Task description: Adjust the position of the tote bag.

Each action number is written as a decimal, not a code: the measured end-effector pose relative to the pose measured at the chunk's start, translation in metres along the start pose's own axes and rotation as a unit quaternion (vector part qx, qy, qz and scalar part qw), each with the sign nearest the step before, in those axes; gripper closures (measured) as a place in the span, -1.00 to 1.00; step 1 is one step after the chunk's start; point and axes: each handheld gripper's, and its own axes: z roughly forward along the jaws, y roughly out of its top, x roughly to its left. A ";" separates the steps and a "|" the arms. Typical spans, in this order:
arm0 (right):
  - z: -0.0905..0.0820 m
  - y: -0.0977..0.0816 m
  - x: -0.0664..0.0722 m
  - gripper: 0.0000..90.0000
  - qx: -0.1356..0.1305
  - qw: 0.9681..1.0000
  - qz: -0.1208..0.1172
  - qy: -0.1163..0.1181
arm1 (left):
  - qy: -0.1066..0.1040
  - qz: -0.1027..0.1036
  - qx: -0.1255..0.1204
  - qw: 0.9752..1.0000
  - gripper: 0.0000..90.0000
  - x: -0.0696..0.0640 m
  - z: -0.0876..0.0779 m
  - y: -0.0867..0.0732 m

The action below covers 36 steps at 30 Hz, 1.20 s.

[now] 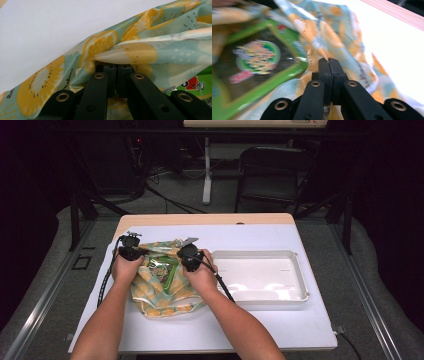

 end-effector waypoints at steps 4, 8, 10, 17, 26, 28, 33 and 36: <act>0.007 0.006 -0.009 1.00 0.021 0.999 -0.013 -0.022 | 0.001 0.004 0.000 1.000 0.96 0.000 0.001 0.000; 0.016 0.009 -0.012 1.00 0.035 0.999 -0.014 -0.030 | -0.002 0.004 0.002 1.000 0.96 0.001 0.001 0.000; 0.020 0.008 -0.014 1.00 0.042 0.999 -0.008 -0.030 | -0.002 0.004 0.003 1.000 0.96 0.001 0.000 -0.001; 0.034 0.003 -0.022 1.00 0.074 0.997 0.006 -0.026 | -0.003 0.007 0.003 1.000 0.96 0.002 0.000 -0.003; 0.041 0.001 -0.021 1.00 0.091 0.995 -0.002 -0.026 | -0.005 0.007 0.001 1.000 0.95 0.005 0.002 -0.004; 0.041 0.001 -0.021 1.00 0.092 0.995 0.000 -0.024 | -0.006 0.006 0.003 1.000 0.94 0.005 0.002 -0.004; 0.041 0.001 -0.023 1.00 0.097 0.995 0.003 -0.021 | -0.012 0.007 -0.001 1.000 0.80 0.002 -0.001 -0.002; 0.040 0.002 -0.024 1.00 0.102 0.995 0.003 -0.019 | -0.024 0.010 -0.012 1.000 0.59 0.001 -0.006 0.000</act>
